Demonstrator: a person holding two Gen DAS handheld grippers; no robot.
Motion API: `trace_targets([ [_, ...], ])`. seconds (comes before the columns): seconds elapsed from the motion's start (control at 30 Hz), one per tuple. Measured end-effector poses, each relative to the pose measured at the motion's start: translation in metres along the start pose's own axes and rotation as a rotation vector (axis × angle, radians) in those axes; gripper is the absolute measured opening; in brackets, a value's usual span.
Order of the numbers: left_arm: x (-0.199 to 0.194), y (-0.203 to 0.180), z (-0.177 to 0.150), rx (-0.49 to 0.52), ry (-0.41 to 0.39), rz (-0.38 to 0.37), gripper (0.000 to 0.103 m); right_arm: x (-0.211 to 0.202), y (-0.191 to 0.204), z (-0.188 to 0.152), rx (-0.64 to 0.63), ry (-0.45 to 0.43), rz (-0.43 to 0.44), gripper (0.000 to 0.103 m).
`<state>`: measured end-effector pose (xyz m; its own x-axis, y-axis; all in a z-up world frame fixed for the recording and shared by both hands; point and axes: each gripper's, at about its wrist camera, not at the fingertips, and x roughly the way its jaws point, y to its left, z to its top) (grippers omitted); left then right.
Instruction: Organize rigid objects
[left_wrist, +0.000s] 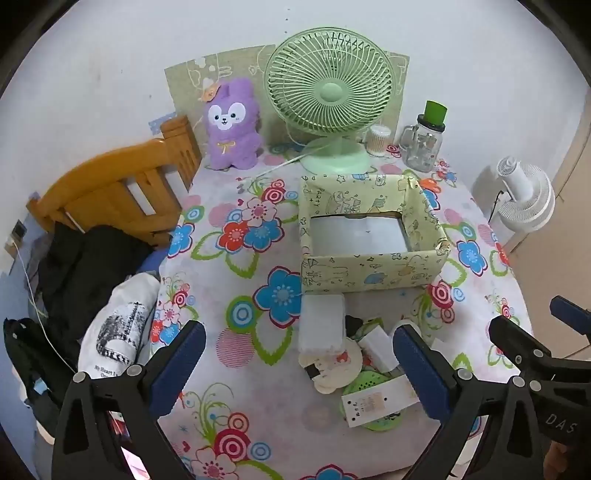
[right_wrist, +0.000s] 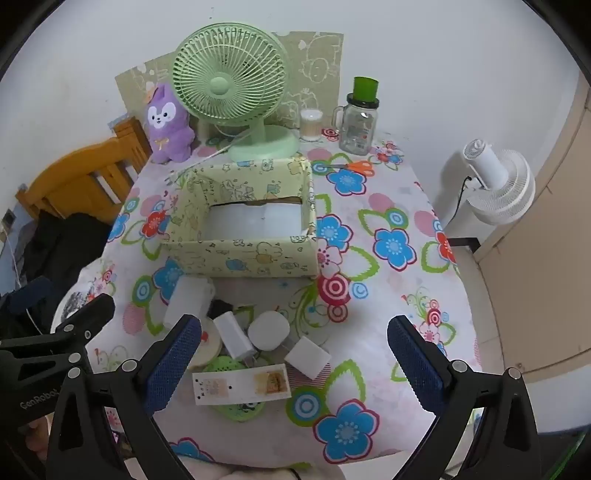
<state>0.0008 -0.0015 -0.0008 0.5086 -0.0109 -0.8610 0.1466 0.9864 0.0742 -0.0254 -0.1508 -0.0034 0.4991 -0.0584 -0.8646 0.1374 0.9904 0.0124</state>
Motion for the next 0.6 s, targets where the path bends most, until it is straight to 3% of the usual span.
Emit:
trace_targets([
  [0.2, -0.003, -0.004, -0.005, -0.037, -0.022, -0.071, 0.097, 0.0, -0.009, -0.001, 0.013, -0.011, 0.024, 0.102],
  [0.6, -0.005, -0.001, -0.008, -0.07, -0.008, -0.089, 0.096, -0.003, -0.006, -0.004, -0.009, -0.001, -0.006, 0.102],
])
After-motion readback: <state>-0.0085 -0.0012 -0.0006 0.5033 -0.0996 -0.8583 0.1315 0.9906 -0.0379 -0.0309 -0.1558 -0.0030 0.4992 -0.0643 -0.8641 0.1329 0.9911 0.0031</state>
